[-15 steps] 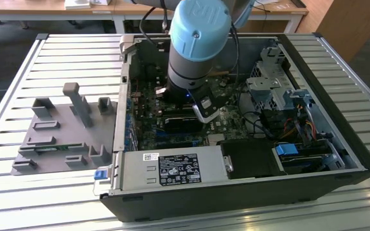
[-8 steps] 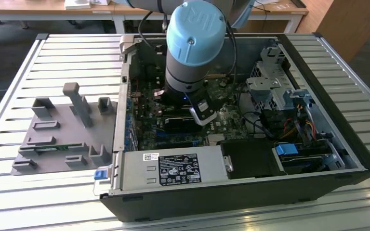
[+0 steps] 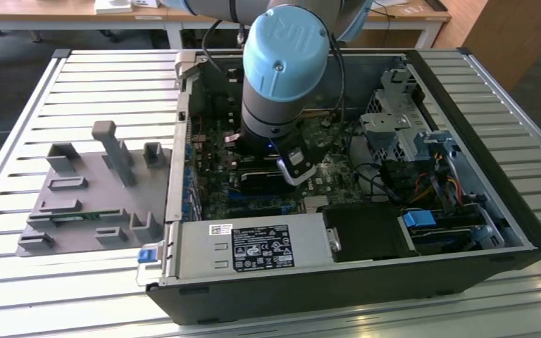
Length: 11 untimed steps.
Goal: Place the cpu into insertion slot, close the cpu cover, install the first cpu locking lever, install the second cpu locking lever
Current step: 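Install the second cpu locking lever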
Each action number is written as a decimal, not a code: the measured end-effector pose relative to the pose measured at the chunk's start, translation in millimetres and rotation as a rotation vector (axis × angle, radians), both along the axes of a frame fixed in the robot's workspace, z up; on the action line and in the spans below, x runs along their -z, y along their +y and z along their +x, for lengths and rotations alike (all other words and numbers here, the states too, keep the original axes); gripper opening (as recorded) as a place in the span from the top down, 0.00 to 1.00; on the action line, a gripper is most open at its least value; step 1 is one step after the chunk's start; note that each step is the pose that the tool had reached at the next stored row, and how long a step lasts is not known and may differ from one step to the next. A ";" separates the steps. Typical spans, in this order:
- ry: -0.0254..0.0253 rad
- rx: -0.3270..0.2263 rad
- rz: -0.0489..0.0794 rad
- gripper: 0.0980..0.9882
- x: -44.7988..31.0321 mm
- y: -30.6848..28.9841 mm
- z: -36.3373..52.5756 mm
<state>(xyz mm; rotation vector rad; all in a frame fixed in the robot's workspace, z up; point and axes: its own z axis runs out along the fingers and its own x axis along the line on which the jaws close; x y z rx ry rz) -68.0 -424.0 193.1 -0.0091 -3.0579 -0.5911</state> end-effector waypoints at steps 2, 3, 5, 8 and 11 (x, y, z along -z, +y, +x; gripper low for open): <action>-0.0001 0.000 0.000 0.99 1.1 0.2 0.0; 0.0000 0.000 0.000 0.99 1.7 0.4 -0.2; 0.0000 0.000 0.000 0.99 2.6 1.0 -1.0; 0.0000 0.000 0.000 0.99 3.9 2.3 -2.9; 0.0000 0.000 0.000 0.99 5.0 4.5 -4.2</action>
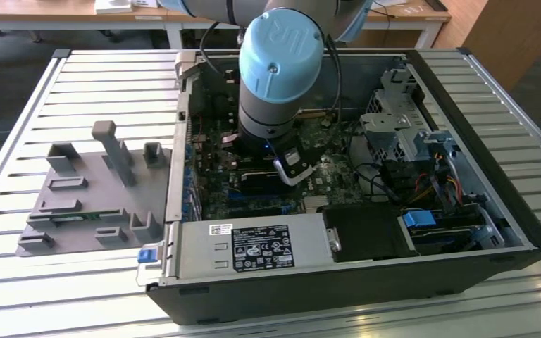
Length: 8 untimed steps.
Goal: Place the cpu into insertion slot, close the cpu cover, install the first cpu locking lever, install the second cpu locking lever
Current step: 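Install the second cpu locking lever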
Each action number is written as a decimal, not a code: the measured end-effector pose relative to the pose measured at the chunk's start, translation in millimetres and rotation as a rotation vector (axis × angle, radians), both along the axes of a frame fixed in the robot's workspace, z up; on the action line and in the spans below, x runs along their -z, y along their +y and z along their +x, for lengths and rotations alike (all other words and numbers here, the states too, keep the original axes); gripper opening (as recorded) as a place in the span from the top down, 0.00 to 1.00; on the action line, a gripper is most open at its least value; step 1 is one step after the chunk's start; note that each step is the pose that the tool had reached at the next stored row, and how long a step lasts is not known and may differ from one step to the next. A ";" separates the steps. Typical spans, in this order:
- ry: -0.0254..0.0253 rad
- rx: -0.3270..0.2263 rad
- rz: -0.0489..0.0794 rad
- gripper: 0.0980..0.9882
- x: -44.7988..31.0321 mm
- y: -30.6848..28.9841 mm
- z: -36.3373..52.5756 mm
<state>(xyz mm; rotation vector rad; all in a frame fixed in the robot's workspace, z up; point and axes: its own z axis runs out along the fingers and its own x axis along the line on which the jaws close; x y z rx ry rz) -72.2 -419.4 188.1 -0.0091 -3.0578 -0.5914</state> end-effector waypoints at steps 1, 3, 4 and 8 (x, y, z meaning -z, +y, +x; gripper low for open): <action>-0.0001 0.000 0.000 0.99 0.4 0.8 -0.3; 0.0000 0.000 0.001 0.99 1.1 2.3 -0.9; -0.0001 0.000 0.001 0.99 1.5 2.8 -1.2; 0.0000 0.000 0.003 0.99 2.7 4.0 -2.7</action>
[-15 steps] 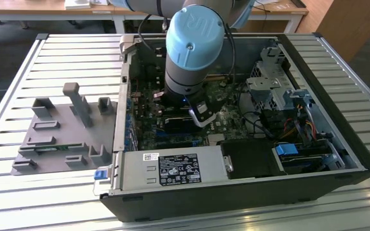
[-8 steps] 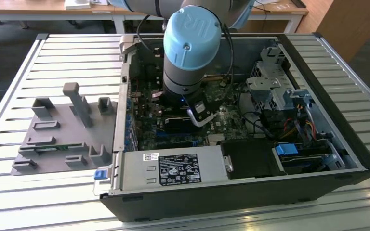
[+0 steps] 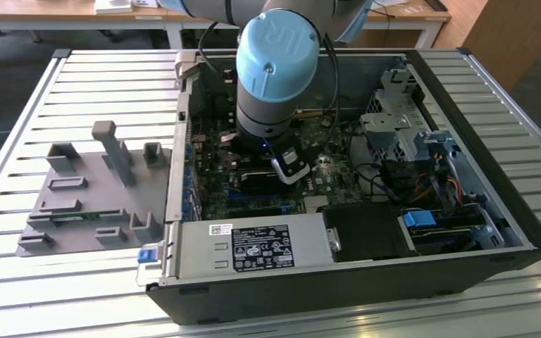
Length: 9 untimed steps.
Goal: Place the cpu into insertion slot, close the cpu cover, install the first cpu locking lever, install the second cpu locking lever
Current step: 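Install the second cpu locking lever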
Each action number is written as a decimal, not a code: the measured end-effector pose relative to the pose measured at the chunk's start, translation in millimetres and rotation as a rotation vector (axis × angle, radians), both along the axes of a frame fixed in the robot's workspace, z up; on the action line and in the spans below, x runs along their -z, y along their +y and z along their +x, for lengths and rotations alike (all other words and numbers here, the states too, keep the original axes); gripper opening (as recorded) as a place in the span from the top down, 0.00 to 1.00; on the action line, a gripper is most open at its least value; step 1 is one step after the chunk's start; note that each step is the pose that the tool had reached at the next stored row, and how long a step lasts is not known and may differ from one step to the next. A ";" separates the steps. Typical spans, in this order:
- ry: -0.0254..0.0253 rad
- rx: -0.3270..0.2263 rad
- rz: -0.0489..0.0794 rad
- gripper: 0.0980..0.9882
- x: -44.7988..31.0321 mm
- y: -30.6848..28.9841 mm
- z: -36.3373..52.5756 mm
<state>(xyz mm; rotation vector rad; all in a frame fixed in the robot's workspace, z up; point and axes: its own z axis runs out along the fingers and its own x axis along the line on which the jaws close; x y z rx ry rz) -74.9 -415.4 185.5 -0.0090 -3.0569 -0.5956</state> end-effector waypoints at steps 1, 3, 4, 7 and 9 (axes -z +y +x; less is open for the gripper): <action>0.0000 0.000 0.000 0.99 0.3 0.4 -0.4; -0.0001 0.000 0.001 0.99 0.9 1.2 -1.2; -0.0002 0.000 0.001 0.99 1.2 1.7 -1.5; -0.0001 0.000 0.002 0.99 1.7 2.9 -2.3; -0.0001 0.000 0.002 0.99 1.9 3.6 -2.7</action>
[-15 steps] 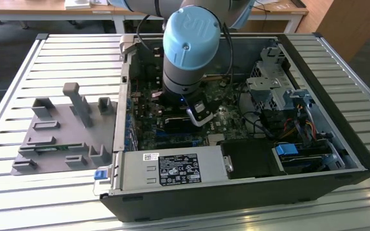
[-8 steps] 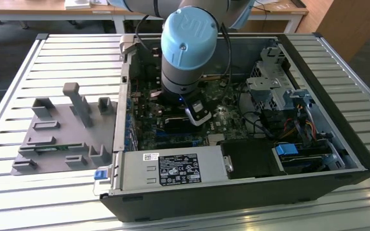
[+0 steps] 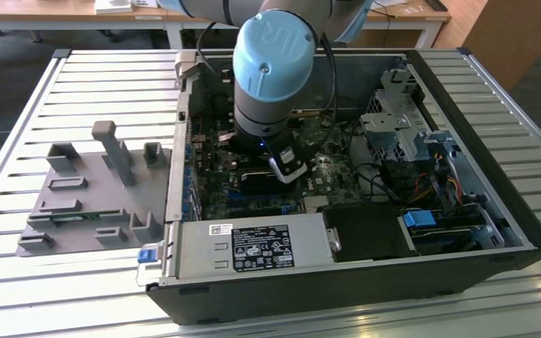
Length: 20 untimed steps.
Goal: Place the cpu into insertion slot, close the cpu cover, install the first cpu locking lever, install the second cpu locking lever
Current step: 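Install the second cpu locking lever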
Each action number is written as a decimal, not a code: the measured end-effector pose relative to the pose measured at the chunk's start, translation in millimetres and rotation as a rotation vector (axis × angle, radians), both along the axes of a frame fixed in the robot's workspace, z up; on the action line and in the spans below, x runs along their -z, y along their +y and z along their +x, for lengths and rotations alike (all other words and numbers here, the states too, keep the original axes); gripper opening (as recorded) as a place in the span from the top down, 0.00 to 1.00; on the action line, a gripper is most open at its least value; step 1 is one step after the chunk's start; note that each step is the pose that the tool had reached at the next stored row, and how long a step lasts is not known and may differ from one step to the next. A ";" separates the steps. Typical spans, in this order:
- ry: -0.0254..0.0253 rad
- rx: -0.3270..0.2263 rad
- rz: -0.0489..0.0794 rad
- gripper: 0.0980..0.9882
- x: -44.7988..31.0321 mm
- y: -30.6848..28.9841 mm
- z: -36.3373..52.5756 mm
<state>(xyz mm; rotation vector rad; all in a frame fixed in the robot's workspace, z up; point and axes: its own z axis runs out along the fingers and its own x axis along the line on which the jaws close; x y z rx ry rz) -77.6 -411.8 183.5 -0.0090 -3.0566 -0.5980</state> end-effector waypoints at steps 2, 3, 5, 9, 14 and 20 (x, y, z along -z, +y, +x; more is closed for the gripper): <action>0.0001 0.000 0.000 0.99 0.0 0.2 -0.2; 0.0001 0.000 0.000 0.99 0.0 0.3 -0.3; 0.0000 0.000 0.000 0.99 0.1 0.4 -0.3; 0.0002 0.000 0.000 0.99 -1.2 0.1 -0.4; -0.0001 0.000 0.000 0.99 -2.4 -0.5 -0.4; 0.0001 0.000 0.000 0.99 -0.8 -0.9 -0.4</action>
